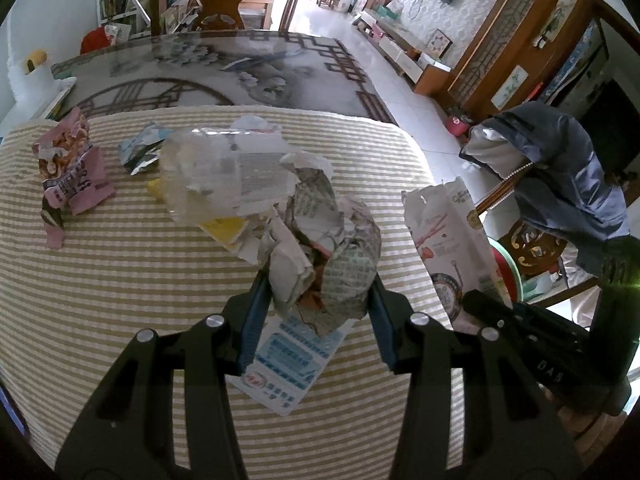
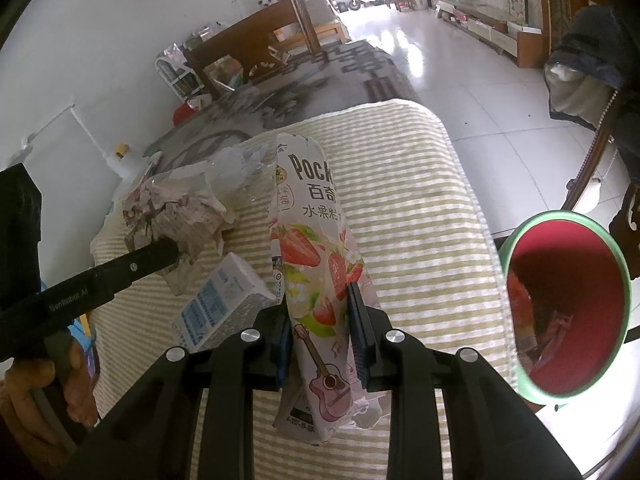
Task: Collect trash
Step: 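Carry the newspaper and Pocky box over to the red bin, then open both tools over the red bin to drop the items, then move both tools back over the table toward the snack bag and milk carton, then grasp the pink snack bag with the left tool while the right tool approaches the milk carton, then close the right tool on the white-and-blue milk carton and lift it, then carry the snack bag and milk carton over to the red bin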
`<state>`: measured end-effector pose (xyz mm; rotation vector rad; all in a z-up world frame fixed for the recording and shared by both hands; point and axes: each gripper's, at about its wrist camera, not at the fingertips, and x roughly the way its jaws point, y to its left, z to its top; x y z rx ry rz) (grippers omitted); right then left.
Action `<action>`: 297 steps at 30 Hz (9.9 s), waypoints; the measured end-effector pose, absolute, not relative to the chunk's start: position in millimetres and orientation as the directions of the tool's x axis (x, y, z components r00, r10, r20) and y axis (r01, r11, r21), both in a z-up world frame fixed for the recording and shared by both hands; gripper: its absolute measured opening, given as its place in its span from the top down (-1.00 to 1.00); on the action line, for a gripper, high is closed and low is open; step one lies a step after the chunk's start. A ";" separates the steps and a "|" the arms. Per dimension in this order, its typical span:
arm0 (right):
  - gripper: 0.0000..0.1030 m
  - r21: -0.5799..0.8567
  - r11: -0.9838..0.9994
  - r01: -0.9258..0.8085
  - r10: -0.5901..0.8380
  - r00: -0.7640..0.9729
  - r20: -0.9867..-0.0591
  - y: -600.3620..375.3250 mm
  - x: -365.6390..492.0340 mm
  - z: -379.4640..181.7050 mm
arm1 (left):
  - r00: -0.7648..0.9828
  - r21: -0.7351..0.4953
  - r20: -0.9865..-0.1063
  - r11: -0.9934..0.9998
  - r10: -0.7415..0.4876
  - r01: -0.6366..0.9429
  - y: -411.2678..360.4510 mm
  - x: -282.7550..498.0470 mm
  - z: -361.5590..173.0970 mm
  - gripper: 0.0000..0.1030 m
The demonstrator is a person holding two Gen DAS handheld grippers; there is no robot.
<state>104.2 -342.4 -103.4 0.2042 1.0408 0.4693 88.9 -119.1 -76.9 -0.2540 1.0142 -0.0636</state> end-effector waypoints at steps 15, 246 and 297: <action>0.53 0.407 0.898 -0.169 0.436 0.468 -0.768 -417.2 112.7 -104.1 | 0.522 -0.213 -0.831 0.977 -0.193 0.022 -188.5 111.2 -68.7 0.12; 0.00 0.265 0.964 -0.024 0.246 0.456 -0.855 -343.1 67.2 -115.9 | 0.572 -0.299 -0.790 0.953 -0.221 -0.045 -82.6 53.3 -58.6 -0.02; -0.28 0.343 0.891 0.297 0.143 0.535 -0.833 -590.1 104.2 -123.8 | 0.436 -0.149 -0.830 0.891 -0.348 0.429 -397.2 136.5 -87.4 -0.60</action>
